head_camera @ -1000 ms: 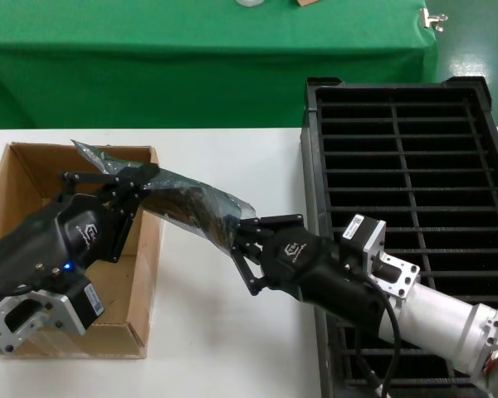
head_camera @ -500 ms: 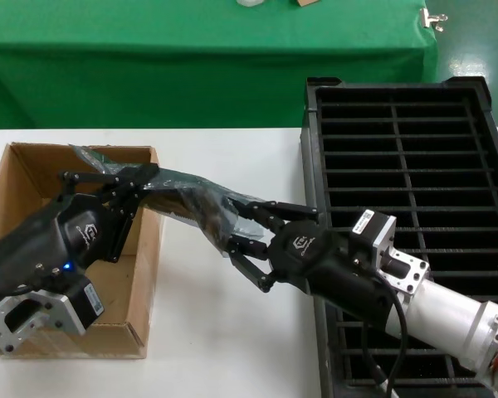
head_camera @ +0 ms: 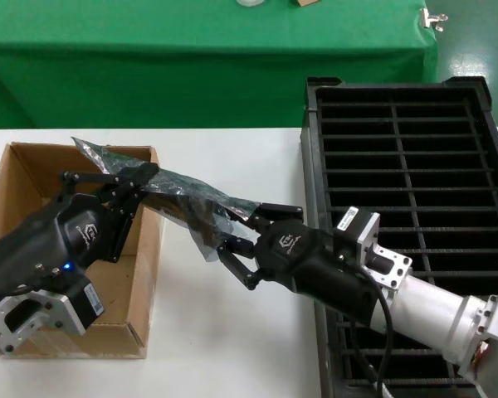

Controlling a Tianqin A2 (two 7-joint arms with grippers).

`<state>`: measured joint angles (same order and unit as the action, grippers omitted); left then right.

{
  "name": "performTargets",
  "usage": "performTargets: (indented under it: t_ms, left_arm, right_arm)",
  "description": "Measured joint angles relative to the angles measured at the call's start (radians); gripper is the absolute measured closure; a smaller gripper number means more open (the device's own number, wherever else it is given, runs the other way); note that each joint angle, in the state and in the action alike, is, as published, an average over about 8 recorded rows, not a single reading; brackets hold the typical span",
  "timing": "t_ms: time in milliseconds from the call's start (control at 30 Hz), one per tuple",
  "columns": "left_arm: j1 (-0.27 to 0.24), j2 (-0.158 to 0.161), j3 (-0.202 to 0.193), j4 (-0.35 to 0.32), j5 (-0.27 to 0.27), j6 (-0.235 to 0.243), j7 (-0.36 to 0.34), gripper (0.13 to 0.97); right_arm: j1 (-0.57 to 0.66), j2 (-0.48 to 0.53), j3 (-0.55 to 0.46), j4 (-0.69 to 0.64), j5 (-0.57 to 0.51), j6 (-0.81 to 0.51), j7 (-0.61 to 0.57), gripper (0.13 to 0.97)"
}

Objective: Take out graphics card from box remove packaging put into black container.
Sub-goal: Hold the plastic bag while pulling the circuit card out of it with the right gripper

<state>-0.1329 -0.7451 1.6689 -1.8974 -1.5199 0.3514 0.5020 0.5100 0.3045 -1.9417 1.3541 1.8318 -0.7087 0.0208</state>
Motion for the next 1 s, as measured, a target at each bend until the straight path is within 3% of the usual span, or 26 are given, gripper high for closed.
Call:
performTargets:
  t_ms: [467, 1000]
  left_arm:
    - [0.0, 0.0, 0.0, 0.0, 0.0, 0.0, 0.0, 0.958]
    - [0.0, 0.0, 0.0, 0.0, 0.0, 0.0, 0.0, 0.958]
  right_arm:
    - [0.008, -0.004, 0.003, -0.018, 0.005, -0.012, -0.007, 0.908]
    - [-0.032, 0.053, 0.025, 0.071, 0.007, -0.007, 0.021, 0.908]
